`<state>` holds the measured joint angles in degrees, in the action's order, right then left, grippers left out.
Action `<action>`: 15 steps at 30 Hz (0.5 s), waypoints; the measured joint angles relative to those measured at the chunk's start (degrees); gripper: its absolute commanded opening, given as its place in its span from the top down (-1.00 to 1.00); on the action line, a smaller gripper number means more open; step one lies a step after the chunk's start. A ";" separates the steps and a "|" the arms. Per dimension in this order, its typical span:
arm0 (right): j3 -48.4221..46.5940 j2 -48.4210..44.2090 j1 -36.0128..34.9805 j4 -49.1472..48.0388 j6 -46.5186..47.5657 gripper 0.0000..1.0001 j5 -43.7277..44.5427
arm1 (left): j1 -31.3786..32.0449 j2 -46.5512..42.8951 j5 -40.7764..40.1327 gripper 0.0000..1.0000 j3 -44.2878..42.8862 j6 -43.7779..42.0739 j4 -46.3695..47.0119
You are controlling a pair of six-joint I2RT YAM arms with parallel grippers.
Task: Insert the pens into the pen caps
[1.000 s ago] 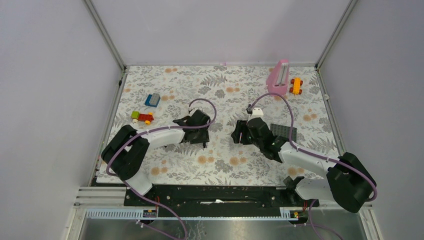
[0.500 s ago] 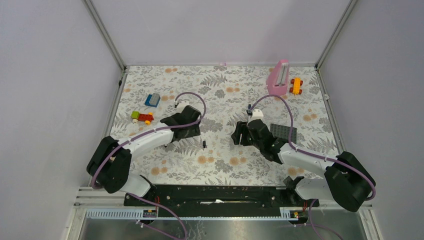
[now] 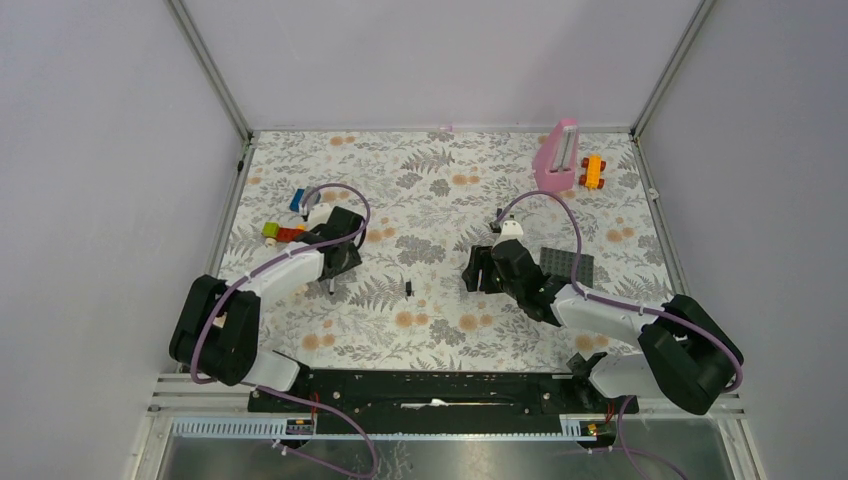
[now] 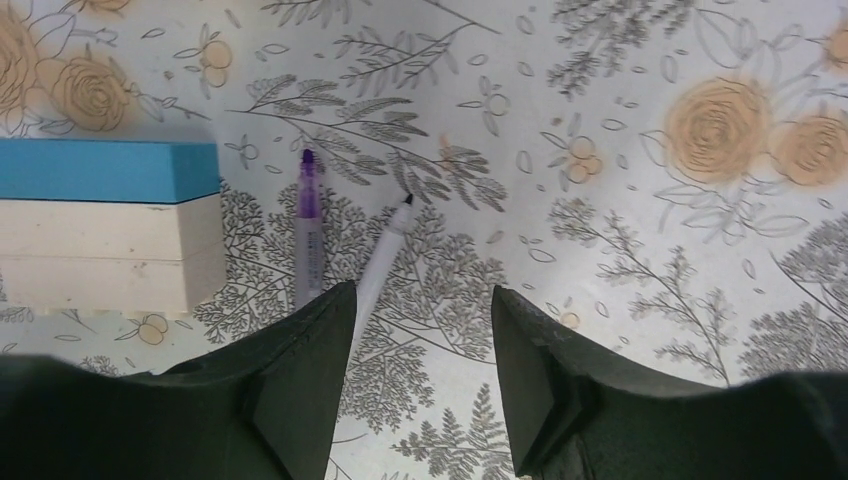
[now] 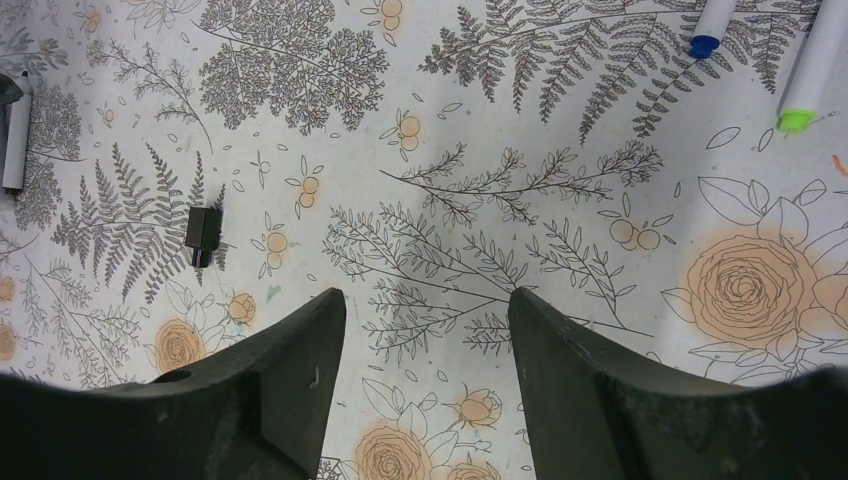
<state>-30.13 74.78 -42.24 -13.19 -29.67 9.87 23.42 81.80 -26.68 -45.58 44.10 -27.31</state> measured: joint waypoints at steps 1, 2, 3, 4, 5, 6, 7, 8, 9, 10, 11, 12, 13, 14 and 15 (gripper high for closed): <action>0.00 0.04 0.00 0.02 0.02 -0.36 -0.02 | -0.39 0.15 0.00 -0.17 0.20 0.26 0.02; 0.00 0.07 0.00 -0.02 0.07 -0.36 -0.02 | -0.92 0.39 -0.09 -0.16 0.46 0.55 0.13; 0.00 0.07 0.00 0.00 0.09 -0.36 -0.02 | -1.31 0.57 -0.13 -0.17 0.72 0.66 0.42; 0.00 0.07 0.00 0.00 0.09 -0.36 -0.04 | -1.77 0.79 -0.15 -0.17 0.98 0.81 0.66; 0.00 0.07 0.00 0.00 0.09 -0.36 -0.02 | -2.08 0.96 -0.15 -0.17 1.16 0.94 0.90; 0.00 0.07 0.00 0.00 0.09 -0.36 -0.04 | -2.32 1.18 -0.15 -0.18 1.20 0.98 0.92; 0.00 0.07 0.00 0.00 0.11 -0.35 -0.04 | -2.71 1.49 -0.13 -0.18 1.20 1.01 1.16; 0.00 0.09 0.00 0.00 0.11 -0.36 -0.04 | -2.93 1.70 -0.13 -0.18 1.20 1.01 1.49; 0.00 0.09 0.00 0.00 0.11 -0.36 -0.04 | -3.13 1.97 -0.11 -0.18 1.20 1.01 1.73; 0.00 0.13 0.00 -0.02 0.11 -0.36 -0.04 | -3.32 2.25 -0.11 -0.17 1.20 1.01 1.88; 0.00 0.22 0.00 0.00 0.11 -0.36 -0.04 | -3.43 2.49 -0.09 -0.17 1.20 1.03 2.03; 0.00 0.31 0.00 0.00 0.11 -0.36 -0.04 | -3.56 2.80 -0.04 -0.16 1.20 1.05 2.19; 0.00 0.39 0.00 0.00 0.11 -0.36 -0.07 | -3.69 3.15 0.04 -0.15 1.20 1.09 2.34; 0.00 0.48 0.00 0.00 0.13 -0.36 -0.07 | -3.76 3.45 0.11 -0.14 1.22 1.18 2.47; 0.00 0.52 0.00 0.00 0.13 -0.36 -0.07 | -3.85 3.67 0.20 -0.12 1.29 1.20 2.75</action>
<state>-30.13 75.31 -42.24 -13.19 -29.54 9.80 19.57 85.47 -26.48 -44.29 45.30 -24.56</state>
